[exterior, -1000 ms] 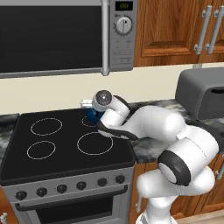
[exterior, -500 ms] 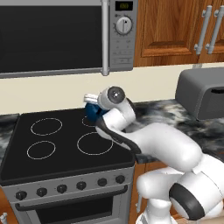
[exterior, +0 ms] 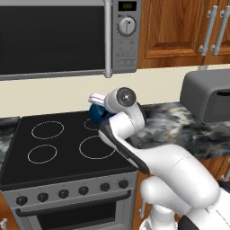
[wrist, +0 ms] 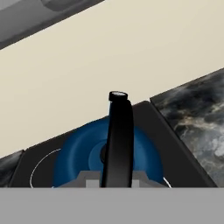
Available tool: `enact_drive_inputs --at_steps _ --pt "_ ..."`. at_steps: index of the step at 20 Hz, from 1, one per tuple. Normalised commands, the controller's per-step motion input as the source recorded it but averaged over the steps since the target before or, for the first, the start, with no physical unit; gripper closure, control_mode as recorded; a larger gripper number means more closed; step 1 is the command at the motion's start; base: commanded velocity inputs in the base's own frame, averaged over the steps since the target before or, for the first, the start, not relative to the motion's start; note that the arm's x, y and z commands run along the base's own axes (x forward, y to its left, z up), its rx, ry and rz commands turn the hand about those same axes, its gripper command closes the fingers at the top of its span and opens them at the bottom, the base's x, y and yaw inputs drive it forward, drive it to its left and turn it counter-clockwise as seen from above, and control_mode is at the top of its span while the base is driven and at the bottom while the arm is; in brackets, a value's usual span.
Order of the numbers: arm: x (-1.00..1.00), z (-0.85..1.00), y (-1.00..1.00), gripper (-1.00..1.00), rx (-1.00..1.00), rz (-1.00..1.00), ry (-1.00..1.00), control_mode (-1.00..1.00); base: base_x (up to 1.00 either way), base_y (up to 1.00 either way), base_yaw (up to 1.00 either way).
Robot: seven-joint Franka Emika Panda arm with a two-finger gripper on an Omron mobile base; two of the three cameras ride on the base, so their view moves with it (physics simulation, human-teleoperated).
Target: The kettle is done boiling. Turn off the stove, then wait for 300 timesteps before moving the kettle to the dining table.
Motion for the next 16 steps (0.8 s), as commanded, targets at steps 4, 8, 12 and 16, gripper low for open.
enact_drive_inputs --at_steps 4,8,12,16 --pt "-0.48 0.27 -0.03 1.0 0.02 -0.06 0.0 -1.0 0.0 0.0 0.0" --pt "-0.44 0.38 -0.02 1.0 0.03 -0.05 0.01 -1.0 0.0 0.0 0.0" --pt "-0.24 0.21 0.0 1.0 0.03 -0.03 0.04 -1.0 0.0 0.0 0.0" --pt "0.0 0.0 0.0 1.0 0.0 0.0 0.0 -1.0 0.0 0.0 0.0"
